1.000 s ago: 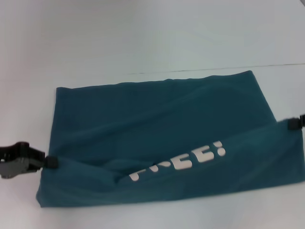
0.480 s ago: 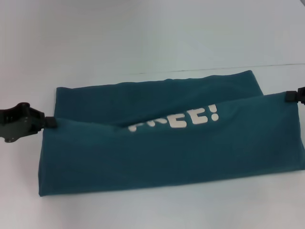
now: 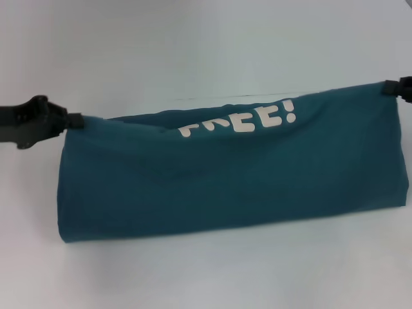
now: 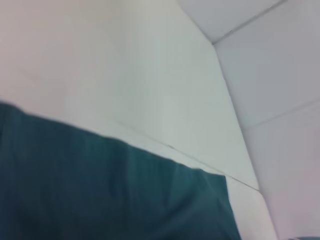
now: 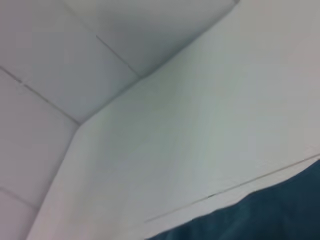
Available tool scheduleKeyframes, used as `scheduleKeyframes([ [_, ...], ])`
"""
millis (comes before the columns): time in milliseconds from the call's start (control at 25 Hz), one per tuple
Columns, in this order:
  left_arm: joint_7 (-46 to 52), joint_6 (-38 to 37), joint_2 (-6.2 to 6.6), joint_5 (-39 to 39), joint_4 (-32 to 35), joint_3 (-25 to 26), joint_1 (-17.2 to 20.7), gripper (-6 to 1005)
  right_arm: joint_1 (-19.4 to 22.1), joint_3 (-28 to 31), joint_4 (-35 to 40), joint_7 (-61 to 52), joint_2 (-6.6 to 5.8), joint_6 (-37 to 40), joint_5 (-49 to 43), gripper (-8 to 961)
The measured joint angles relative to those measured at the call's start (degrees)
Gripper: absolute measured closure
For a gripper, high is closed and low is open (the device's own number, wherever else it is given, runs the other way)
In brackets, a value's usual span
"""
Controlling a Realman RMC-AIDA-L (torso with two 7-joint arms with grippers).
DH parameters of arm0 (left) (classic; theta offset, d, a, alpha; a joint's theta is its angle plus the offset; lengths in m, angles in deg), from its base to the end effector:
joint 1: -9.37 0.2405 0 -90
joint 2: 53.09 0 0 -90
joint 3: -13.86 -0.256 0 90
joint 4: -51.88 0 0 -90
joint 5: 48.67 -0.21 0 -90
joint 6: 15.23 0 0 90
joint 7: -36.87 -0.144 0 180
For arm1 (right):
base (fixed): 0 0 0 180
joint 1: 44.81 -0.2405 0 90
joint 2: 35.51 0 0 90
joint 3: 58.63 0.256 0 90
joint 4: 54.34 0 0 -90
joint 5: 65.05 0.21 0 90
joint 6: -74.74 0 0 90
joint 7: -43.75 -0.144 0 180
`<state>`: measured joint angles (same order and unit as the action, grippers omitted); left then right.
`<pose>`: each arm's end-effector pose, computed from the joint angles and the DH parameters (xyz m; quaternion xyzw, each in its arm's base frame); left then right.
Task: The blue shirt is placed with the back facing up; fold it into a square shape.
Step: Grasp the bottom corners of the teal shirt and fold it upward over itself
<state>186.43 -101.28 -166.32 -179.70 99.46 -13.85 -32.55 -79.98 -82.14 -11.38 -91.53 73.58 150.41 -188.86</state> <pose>-0.2402 0.4063 0.0876 -0.7190 -0.6383 -0.2379 0.1382 0.3056 0.3993 0.1328 -0.6949 0.5970 0.2968 0.2694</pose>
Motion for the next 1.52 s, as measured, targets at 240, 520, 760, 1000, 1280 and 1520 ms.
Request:
scheduleKeyframes([
  [240, -0.30, 14.23, -1.48, 0.11, -5.01, -6.31, -1.49, 987, -2.53, -3.70, -6.44, 2.88, 2.05, -14.45, -0.01, 911],
  [520, -0.91, 23.65, -4.37, 0.26, -6.25, -9.73, -1.56, 987, -3.99, -5.47, -10.39, 4.37, 3.76, -24.97, 0.09, 912],
  [760, -1.13, 29.14, -6.04, 0.42, -5.78, -9.74, -1.35, 986, -3.48, -5.17, -10.63, 4.76, 4.46, -28.09, 3.45, 911],
  [1000, -0.75, 32.01, -6.25, 0.08, -6.63, -9.78, -1.87, 987, -3.60, -5.24, -11.11, 5.43, 4.98, -30.13, 4.63, 912],
  [1280, -1.01, 32.56, -6.26, 0.30, -6.64, -9.82, -2.12, 986, -4.72, -5.15, -11.77, 6.02, 5.18, -31.83, 4.92, 911],
  [1520, -0.95, 35.12, -6.23, 0.07, -7.03, -9.83, -2.62, 986, -7.26, -7.68, -13.46, 6.68, 5.00, -35.80, 5.52, 911],
])
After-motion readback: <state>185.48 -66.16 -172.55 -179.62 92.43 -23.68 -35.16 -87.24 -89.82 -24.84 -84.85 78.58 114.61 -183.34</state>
